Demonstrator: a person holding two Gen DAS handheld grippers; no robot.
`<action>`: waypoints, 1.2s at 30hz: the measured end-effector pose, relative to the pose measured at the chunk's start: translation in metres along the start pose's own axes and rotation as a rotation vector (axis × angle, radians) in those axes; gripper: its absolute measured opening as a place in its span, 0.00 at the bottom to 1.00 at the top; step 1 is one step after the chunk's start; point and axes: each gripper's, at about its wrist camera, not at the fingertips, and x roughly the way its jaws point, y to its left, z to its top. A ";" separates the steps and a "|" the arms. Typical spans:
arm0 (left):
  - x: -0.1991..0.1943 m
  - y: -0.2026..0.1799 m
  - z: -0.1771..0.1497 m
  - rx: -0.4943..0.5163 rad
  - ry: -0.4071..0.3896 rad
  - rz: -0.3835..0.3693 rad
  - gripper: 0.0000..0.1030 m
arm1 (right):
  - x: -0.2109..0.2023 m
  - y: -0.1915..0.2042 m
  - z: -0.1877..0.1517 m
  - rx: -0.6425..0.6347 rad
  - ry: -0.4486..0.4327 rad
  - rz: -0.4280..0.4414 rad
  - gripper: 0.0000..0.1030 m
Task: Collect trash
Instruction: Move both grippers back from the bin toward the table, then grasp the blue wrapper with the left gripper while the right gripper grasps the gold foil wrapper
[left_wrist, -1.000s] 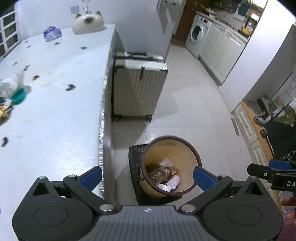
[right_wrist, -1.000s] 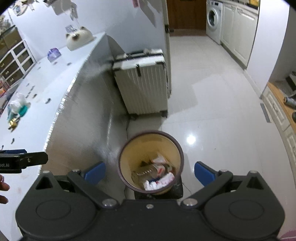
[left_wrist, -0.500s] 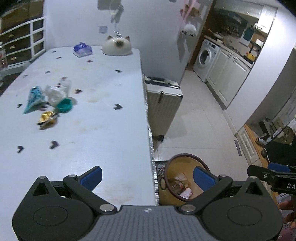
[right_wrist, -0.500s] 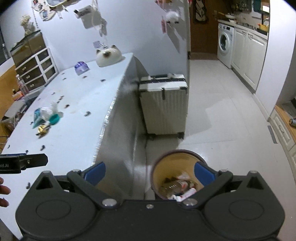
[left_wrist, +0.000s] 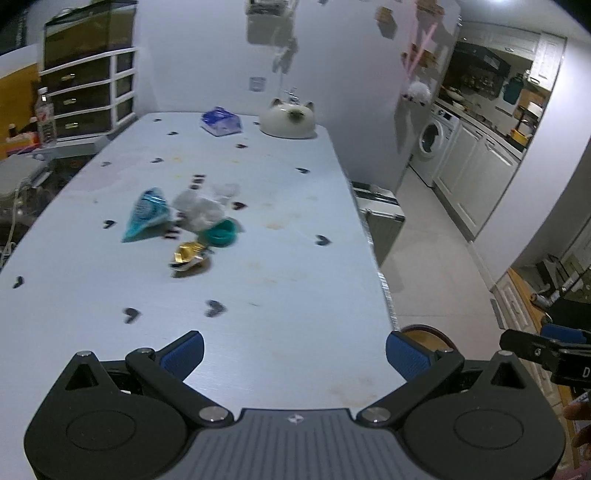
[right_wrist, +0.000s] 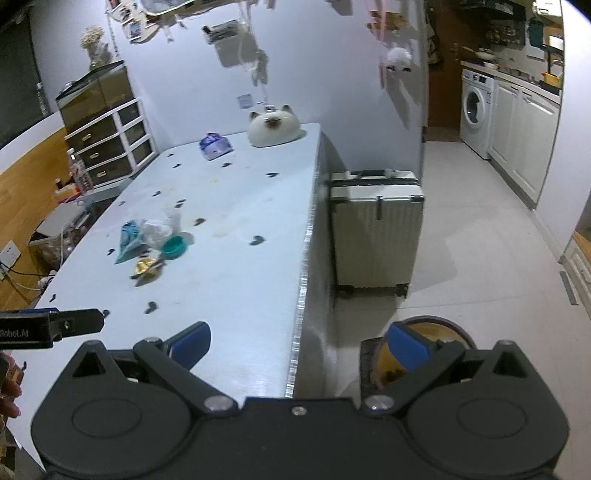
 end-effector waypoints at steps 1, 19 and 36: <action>-0.001 0.008 0.001 -0.005 -0.004 0.007 1.00 | 0.003 0.007 0.001 -0.007 0.000 0.005 1.00; 0.054 0.150 0.071 -0.111 -0.092 0.054 1.00 | 0.114 0.119 0.072 -0.065 0.023 0.086 1.00; 0.132 0.216 0.129 -0.144 -0.089 0.092 1.00 | 0.290 0.217 0.083 0.063 0.171 0.068 1.00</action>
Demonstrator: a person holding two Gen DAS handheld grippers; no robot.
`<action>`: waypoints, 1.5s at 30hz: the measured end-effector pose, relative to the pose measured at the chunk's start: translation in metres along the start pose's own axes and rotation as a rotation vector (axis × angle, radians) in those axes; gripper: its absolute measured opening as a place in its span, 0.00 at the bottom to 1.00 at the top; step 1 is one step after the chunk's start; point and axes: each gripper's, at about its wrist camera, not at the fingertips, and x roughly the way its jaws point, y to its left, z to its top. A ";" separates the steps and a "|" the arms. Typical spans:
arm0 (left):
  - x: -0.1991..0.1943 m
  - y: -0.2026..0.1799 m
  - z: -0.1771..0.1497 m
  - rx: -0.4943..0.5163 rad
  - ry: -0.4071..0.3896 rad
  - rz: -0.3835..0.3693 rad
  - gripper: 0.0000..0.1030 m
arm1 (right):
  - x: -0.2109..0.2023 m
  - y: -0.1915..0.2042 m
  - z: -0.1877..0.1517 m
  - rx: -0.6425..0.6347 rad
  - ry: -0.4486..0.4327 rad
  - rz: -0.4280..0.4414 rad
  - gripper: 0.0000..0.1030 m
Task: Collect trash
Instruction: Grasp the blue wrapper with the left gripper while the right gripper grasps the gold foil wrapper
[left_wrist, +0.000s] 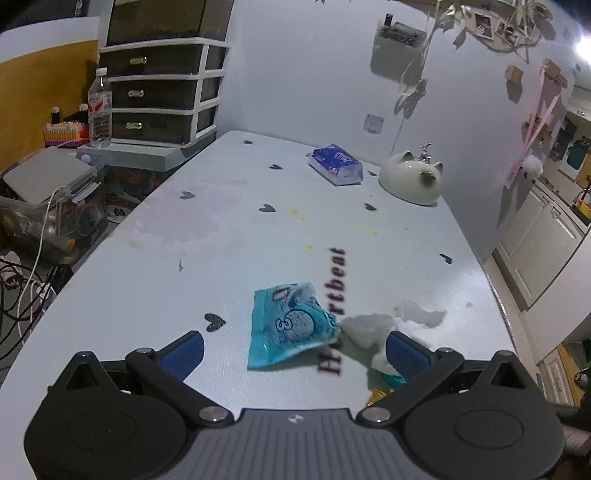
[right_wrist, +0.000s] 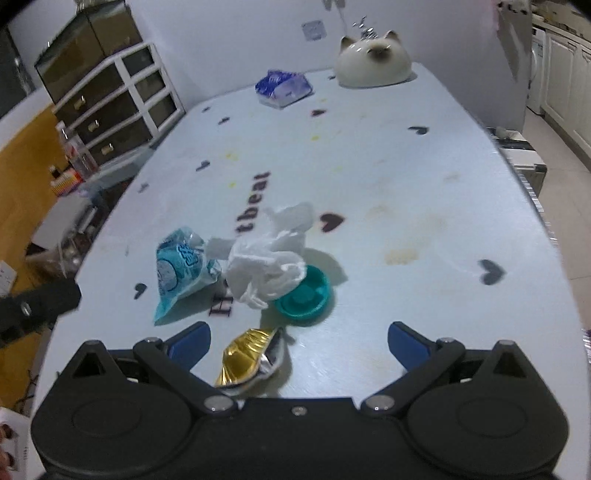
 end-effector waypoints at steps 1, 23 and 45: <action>0.006 0.001 0.001 -0.003 0.005 0.001 1.00 | 0.007 0.003 0.000 -0.006 0.004 -0.006 1.00; 0.116 -0.004 0.030 -0.064 0.077 0.026 0.98 | -0.007 -0.040 -0.027 -0.192 0.061 0.069 0.86; 0.108 -0.002 -0.006 -0.026 0.166 0.076 0.58 | 0.008 -0.004 -0.034 -0.231 0.168 0.089 0.46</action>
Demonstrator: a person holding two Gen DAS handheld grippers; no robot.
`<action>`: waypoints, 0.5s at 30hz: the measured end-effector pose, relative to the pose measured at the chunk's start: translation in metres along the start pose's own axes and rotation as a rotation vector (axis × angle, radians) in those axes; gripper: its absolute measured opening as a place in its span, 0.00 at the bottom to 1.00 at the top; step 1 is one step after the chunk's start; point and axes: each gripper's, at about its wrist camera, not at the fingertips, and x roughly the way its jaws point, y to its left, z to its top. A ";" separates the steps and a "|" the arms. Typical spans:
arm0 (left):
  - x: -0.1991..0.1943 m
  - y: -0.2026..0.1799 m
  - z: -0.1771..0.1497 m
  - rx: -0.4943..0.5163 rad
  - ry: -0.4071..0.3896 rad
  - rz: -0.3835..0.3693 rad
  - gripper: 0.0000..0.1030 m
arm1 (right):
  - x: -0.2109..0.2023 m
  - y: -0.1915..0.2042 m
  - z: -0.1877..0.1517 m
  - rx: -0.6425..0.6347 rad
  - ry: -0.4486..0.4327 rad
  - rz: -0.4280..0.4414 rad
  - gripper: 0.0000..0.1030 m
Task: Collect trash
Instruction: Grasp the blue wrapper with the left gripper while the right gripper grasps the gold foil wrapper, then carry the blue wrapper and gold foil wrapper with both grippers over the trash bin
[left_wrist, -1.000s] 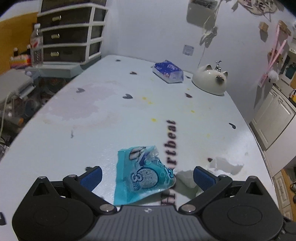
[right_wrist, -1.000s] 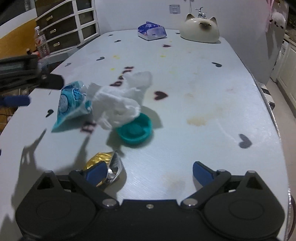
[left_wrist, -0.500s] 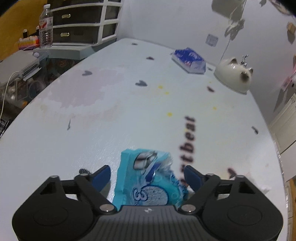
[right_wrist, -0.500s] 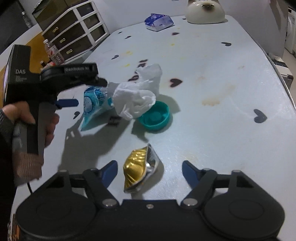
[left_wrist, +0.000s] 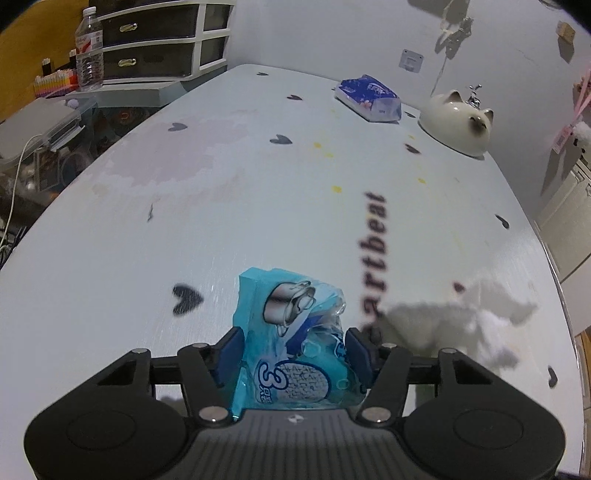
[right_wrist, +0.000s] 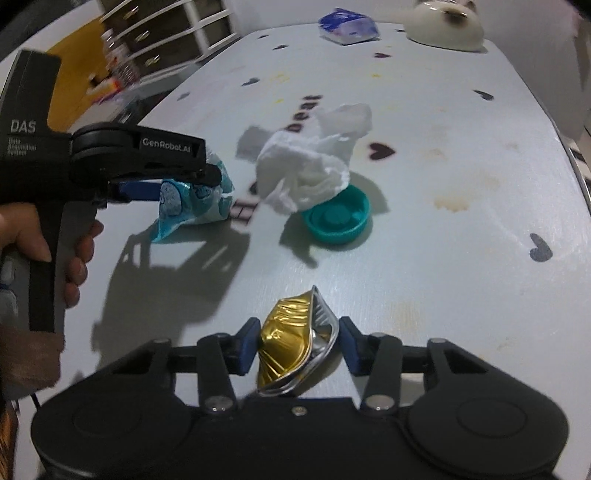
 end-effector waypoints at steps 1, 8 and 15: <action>-0.005 -0.001 -0.005 0.005 -0.005 0.005 0.57 | -0.002 -0.001 -0.003 -0.003 0.002 0.004 0.45; -0.037 -0.002 -0.034 0.001 -0.009 -0.006 0.53 | -0.020 -0.004 -0.023 -0.044 0.007 0.013 0.45; -0.078 -0.009 -0.062 -0.001 -0.030 -0.016 0.53 | -0.055 -0.014 -0.038 -0.035 -0.034 0.006 0.45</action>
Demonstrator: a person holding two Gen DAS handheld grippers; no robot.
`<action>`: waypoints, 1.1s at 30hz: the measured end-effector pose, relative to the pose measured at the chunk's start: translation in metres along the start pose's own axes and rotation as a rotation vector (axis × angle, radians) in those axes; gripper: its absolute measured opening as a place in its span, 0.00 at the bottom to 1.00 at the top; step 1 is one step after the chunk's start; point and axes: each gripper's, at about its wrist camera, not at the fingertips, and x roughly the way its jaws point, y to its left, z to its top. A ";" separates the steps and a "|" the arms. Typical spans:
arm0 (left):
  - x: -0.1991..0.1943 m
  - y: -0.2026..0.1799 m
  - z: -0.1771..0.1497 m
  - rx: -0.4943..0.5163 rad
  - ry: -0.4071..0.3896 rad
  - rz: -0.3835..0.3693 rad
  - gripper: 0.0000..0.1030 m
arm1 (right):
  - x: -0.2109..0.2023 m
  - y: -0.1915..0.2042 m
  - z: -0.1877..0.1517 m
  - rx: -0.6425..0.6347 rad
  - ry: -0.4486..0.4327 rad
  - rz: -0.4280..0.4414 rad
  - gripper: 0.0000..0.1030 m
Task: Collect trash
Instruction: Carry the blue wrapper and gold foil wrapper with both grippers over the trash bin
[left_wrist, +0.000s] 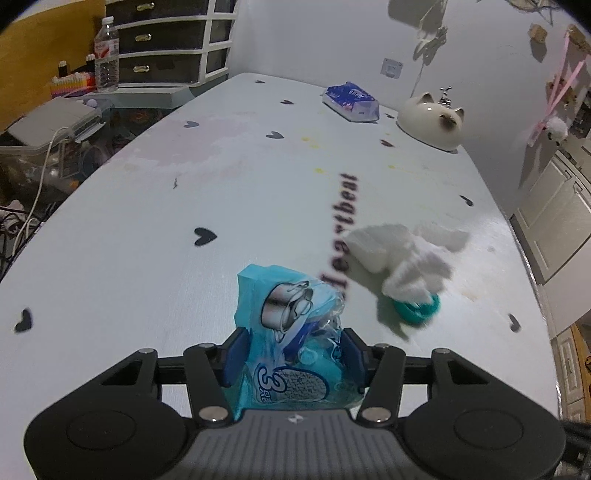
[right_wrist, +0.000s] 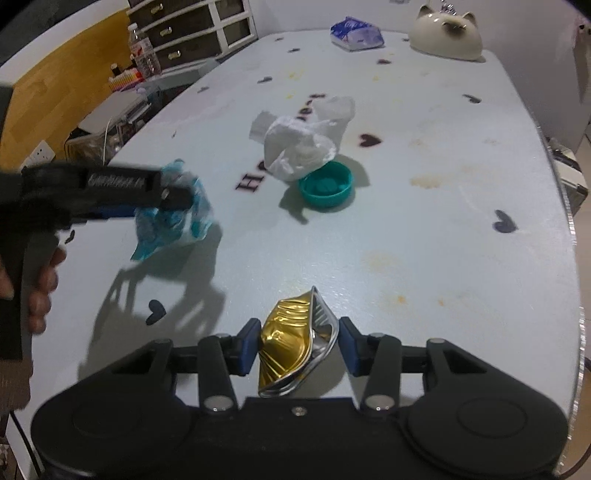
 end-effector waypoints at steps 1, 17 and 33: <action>-0.008 -0.002 -0.005 -0.001 -0.004 -0.004 0.53 | -0.005 -0.001 -0.001 0.001 -0.009 -0.005 0.45; -0.112 -0.034 -0.072 0.081 -0.064 -0.025 0.53 | -0.093 -0.019 -0.046 0.009 -0.130 -0.051 0.45; -0.163 -0.093 -0.123 0.156 -0.076 -0.050 0.53 | -0.163 -0.045 -0.095 0.030 -0.223 -0.103 0.45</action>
